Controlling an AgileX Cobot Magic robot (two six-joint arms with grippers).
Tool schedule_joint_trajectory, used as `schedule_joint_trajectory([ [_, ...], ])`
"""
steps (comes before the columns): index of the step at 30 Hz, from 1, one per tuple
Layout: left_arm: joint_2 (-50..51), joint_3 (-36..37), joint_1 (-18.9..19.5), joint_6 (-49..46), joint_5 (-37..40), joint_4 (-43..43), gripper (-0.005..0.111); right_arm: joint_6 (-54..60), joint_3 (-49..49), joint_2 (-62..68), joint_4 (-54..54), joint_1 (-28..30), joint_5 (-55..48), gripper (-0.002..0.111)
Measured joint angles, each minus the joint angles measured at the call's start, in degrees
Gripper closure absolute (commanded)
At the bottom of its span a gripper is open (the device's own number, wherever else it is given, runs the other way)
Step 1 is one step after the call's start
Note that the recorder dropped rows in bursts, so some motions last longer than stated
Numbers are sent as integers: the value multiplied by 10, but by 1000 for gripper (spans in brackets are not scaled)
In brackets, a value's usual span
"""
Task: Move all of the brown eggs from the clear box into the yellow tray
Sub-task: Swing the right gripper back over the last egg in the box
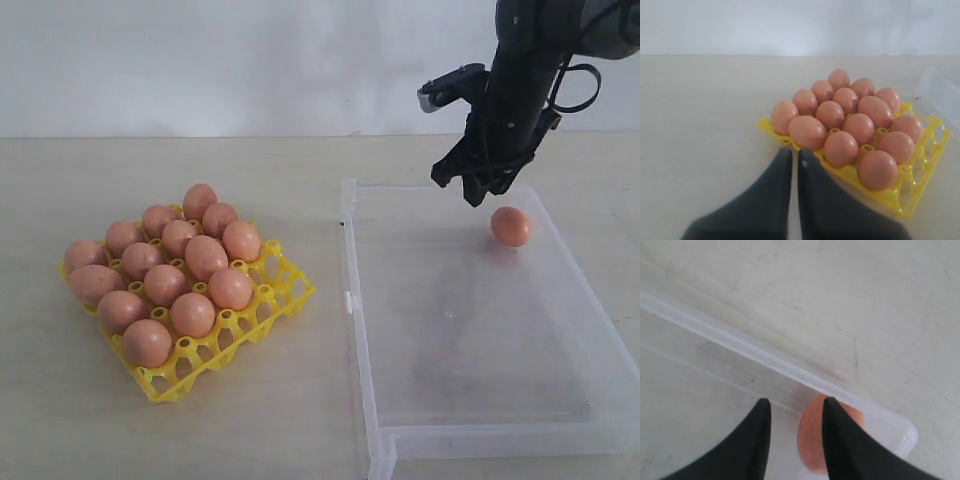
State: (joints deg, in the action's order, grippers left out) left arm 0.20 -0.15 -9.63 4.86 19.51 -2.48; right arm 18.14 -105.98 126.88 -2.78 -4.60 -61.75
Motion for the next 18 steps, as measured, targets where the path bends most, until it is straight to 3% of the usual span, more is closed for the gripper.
schedule_joint_trajectory([
  [3, 0, 0, 0, 0, 0, 0, 103, 2, 0, 8, -8, 0, 0, 52],
  [5, 0, 0, 0, 0, 0, 0, 103, 2, 0, 7, -11, 0, 1, 44],
  [18, 0, 0, 0, 0, 0, 0, 103, -94, 0, 7, -33, 0, -49, 44],
])
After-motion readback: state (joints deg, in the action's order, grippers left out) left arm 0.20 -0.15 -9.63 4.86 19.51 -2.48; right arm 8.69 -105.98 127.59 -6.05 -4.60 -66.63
